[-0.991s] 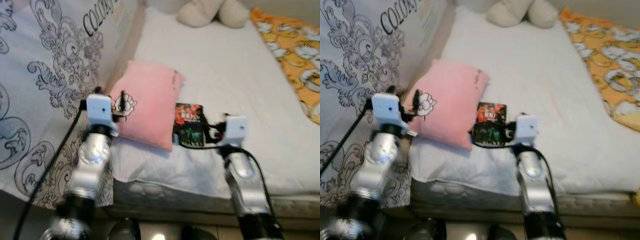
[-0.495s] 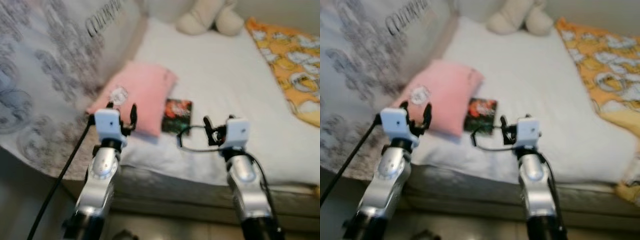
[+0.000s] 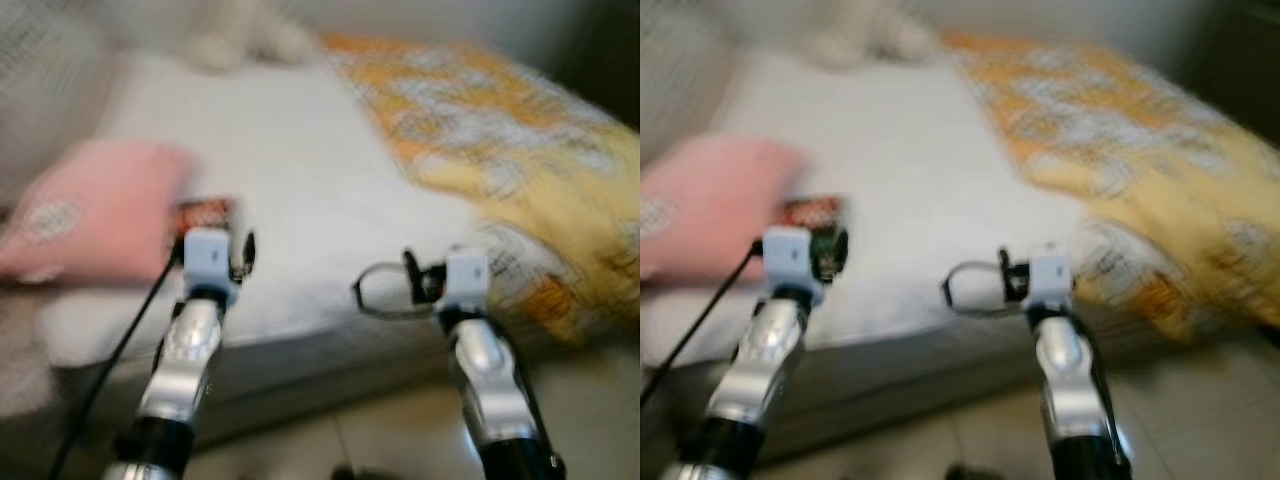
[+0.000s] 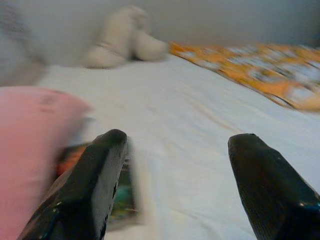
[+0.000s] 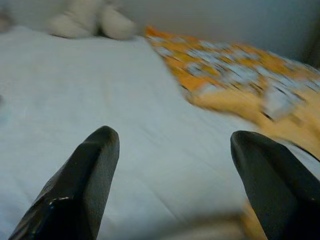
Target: Clean up the room
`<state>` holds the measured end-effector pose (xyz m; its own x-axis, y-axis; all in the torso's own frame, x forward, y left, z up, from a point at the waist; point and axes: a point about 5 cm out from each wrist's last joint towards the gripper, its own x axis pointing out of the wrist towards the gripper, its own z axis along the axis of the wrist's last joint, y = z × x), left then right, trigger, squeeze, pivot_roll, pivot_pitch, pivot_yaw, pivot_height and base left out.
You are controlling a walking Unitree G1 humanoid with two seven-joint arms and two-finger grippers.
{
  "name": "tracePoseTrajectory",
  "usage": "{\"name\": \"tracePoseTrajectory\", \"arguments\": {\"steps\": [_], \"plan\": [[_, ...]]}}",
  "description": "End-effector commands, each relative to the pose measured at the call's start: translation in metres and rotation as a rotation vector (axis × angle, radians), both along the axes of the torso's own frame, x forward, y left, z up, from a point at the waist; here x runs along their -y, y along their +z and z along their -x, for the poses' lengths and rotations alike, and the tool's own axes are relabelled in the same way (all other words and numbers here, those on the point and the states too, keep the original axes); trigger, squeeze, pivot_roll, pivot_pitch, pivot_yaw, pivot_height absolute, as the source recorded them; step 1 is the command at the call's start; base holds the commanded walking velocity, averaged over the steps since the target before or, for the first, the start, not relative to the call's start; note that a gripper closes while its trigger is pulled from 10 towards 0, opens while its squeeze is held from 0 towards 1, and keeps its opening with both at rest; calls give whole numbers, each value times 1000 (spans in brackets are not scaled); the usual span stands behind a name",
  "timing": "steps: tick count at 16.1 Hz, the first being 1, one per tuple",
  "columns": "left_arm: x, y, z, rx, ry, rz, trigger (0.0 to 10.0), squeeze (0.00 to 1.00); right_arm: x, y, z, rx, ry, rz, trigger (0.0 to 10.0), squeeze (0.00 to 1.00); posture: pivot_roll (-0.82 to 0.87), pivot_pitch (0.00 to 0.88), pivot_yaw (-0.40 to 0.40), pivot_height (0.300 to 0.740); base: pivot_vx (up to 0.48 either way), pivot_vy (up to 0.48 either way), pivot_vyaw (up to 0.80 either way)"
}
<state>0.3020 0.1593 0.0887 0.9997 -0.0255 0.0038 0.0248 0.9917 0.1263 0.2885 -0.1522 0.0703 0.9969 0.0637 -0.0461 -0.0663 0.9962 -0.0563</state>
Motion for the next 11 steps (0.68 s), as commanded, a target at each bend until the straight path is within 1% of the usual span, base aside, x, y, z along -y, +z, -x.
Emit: {"name": "tracePoseTrajectory", "arguments": {"steps": [1,3,4,5,6,8,10,11], "plan": [[6,-1,-2,-13,-29,-28,10000,0,2,0,0,3,6,-4,10000,0,-5,0,-11,740,0,0,-731],[7,-3,-4,-24,-48,-22,10000,0,3,-3,2,-1,20,-2,10000,0,-8,0,-19,740,0,0,-738],[8,-1,-6,-16,-64,8,10000,0,2,-4,4,1,38,9,10000,0,-9,0,-19,740,0,0,-738],[8,0,-5,-9,-63,6,10000,0,2,-5,5,0,40,10,10000,0,-10,0,-18,740,259,0,-731],[8,2,-4,8,-57,14,10000,0,2,-8,8,-2,46,12,10000,0,-12,0,-17,740,266,-398,-719],[9,1,-2,8,-62,23,10000,0,2,-10,10,-3,46,13,10000,0,-12,0,-13,740,266,-396,-719],[11,-1,-1,3,-78,13,10000,0,1,-11,11,1,58,23,10000,0,-12,0,-8,740,266,-398,-666],[12,-2,-1,1,-84,5,10000,0,-1,-11,11,6,65,24,10000,0,-15,0,-6,740,266,-398,0]]}}
